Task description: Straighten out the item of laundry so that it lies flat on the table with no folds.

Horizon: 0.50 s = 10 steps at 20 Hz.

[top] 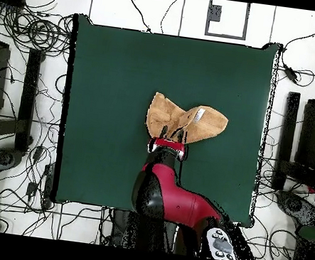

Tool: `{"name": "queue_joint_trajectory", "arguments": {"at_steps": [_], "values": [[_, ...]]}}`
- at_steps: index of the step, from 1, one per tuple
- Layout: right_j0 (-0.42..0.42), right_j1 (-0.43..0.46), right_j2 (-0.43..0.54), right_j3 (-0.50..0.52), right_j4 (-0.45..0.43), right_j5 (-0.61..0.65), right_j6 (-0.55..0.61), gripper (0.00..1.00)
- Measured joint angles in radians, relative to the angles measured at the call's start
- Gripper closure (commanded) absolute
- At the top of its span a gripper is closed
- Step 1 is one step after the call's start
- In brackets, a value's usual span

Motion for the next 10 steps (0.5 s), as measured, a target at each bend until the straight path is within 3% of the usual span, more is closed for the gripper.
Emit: {"name": "queue_joint_trajectory", "arguments": {"at_steps": [8, 9, 10], "values": [[-0.002, 0.0, 0.0, 0.0, 0.0, 0.0, 0.0, 0.0], [-0.002, 0.0, 0.0, 0.0, 0.0, 0.0, 0.0, 1.0], [-0.005, 0.0, 0.001, 0.0, 0.0, 0.0, 0.0, 1.0]]}}
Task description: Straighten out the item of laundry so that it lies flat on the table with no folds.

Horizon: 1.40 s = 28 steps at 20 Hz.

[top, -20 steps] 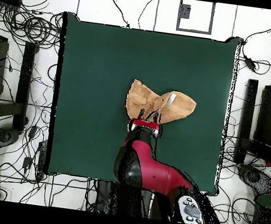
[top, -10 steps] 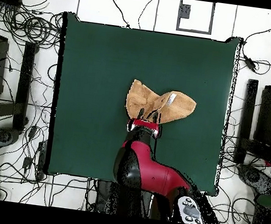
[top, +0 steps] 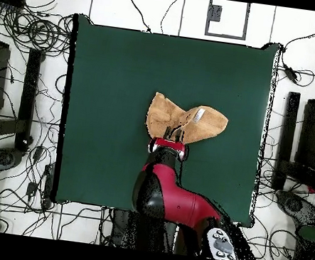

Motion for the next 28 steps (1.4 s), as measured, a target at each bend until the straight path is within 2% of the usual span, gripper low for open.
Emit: {"name": "queue_joint_trajectory", "arguments": {"at_steps": [9, 19, 24, 28], "values": [[-0.038, 0.0, 0.019, 0.001, 0.0, 0.0, 0.0, 1.0], [-0.032, -0.008, 0.02, 0.014, 0.002, 0.005, 0.0, 1.0], [0.002, -0.08, 0.001, 0.035, 0.039, 0.161, 0.0, 1.0], [0.085, -0.15, -0.061, 0.037, 0.086, 0.382, 0.0, 1.0]]}}
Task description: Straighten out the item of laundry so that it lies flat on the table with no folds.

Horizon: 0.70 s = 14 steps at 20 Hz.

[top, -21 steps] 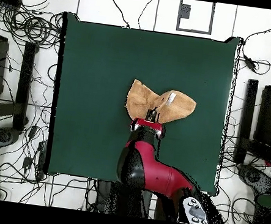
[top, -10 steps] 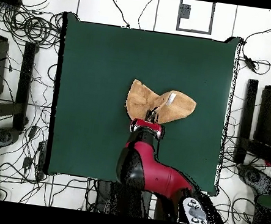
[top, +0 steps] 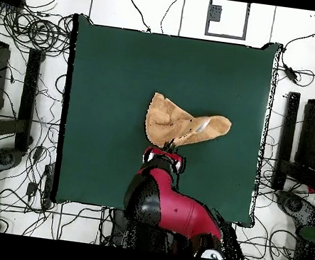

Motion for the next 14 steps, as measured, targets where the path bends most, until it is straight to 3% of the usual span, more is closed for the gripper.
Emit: {"name": "queue_joint_trajectory", "arguments": {"at_steps": [8, 14], "values": [[0.163, -0.047, -0.121, 0.001, 0.059, 0.254, 0.0, 1.0], [0.165, -0.063, -0.127, 0.001, 0.109, 0.457, 0.0, 1.0]]}}
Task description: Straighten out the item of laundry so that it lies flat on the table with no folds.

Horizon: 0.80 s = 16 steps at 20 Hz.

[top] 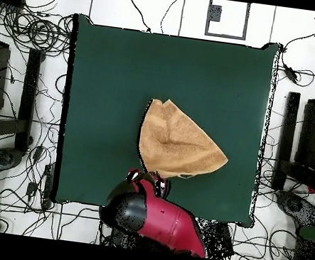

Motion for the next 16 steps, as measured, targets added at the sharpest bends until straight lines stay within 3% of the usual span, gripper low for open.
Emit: {"name": "queue_joint_trajectory", "arguments": {"at_steps": [6, 16], "values": [[-0.086, 0.006, 0.025, 0.012, 0.088, 0.14, 0.0, 1.0], [-0.15, 0.036, 0.071, 0.059, 0.172, 0.148, 0.0, 1.0]]}}
